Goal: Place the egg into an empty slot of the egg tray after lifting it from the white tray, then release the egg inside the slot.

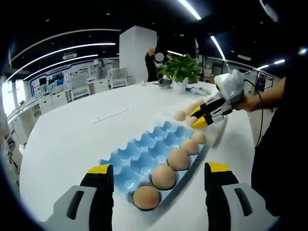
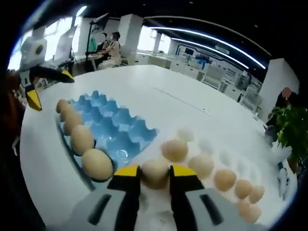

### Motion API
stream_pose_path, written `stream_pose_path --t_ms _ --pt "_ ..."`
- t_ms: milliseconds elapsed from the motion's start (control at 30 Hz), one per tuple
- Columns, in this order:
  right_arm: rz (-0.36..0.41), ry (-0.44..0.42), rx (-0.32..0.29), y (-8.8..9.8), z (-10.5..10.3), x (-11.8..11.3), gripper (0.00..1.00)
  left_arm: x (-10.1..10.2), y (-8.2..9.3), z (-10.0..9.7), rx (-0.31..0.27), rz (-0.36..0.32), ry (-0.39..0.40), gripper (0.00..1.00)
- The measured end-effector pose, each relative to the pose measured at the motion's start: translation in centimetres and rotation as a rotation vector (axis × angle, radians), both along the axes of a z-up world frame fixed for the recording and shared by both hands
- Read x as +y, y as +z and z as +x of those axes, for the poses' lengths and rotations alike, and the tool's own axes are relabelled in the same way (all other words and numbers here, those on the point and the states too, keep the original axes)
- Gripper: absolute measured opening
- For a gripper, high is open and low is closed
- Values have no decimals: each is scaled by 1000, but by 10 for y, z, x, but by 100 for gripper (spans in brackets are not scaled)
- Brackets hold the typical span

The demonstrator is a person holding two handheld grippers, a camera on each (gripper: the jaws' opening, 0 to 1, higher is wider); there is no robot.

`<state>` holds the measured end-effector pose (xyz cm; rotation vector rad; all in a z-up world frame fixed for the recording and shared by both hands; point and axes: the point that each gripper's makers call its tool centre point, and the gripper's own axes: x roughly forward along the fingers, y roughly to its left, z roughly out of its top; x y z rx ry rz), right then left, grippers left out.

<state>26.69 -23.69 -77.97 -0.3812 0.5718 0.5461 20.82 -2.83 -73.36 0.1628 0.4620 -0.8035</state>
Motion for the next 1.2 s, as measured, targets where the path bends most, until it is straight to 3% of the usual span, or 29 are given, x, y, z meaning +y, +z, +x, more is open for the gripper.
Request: stream_pose_path --t_ms 67,133,333,433,900,1200 --pt "6 -2 2 0 0 0 22 0 0 0 -1 1 -1 77" --pt "77 -47 -13 6 -3 -3 22 1 3 0 -7 1 1 77" --pt "178 -102 -52 26 -1 -11 22 6 1 1 -4 7 15 77" --pt "254 -138 -32 27 -1 -13 22 5 0 2 -2 7 13 77" --pt "295 -157 -19 32 -3 -9 22 7 -1 0 -1 6 21 77" --pt "321 -122 -19 37 -1 11 22 10 -2 0 2 9 24 77"
